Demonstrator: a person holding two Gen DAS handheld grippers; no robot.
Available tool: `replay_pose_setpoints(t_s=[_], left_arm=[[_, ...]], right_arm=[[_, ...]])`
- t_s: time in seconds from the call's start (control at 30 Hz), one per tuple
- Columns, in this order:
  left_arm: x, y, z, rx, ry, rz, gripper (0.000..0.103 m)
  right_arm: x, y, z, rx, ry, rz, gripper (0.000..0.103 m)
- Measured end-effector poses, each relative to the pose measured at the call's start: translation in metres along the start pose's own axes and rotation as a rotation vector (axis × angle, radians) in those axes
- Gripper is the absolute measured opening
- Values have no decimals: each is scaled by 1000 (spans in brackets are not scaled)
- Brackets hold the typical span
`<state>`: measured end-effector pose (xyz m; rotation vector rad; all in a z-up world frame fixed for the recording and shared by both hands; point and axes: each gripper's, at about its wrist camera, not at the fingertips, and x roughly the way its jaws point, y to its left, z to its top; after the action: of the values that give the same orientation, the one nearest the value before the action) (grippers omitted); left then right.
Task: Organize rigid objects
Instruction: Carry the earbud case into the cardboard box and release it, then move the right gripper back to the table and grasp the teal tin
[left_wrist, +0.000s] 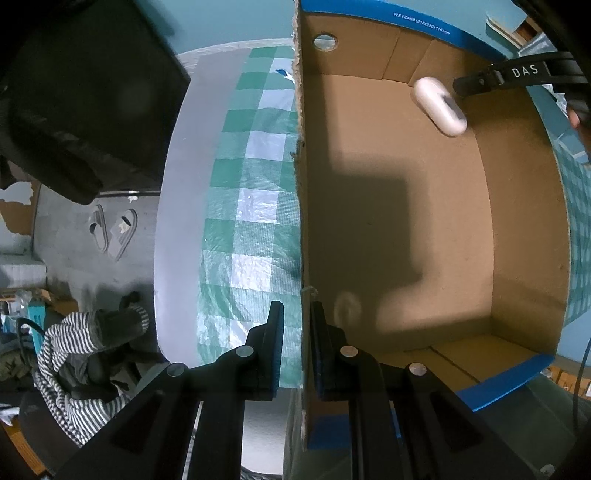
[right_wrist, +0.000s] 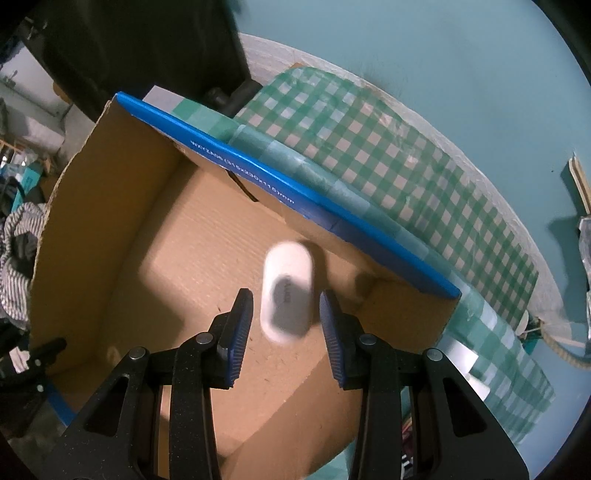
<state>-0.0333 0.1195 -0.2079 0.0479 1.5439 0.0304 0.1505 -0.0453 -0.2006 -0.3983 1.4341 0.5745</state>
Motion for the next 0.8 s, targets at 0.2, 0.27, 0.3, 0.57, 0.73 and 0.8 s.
replay_pose_setpoints(t_s=[0.2,0.27,0.3,0.57,0.73,0.8], left_arm=[[-3,1,-2,5,-4,4,14],[-4,0,-3,13,-7,9,14],[-5,0,-3,16,-7,11,14],[-9,-1,-1,23,-10,10,14],[-13,-2,1,21,-15,7,14],[-14,-1,2,21,-18,6,14]], right_arm=[[-6,3,-1,20,-31,18,38],[-15,3,-3,26,-53,32,44],[-19,2,-5,28,-62,36,47],[-57,1,-20,49,-127,60,47],[-80,-7,-33,82,-158,66,55],[-88,-12,-39,95,-170,60,58]])
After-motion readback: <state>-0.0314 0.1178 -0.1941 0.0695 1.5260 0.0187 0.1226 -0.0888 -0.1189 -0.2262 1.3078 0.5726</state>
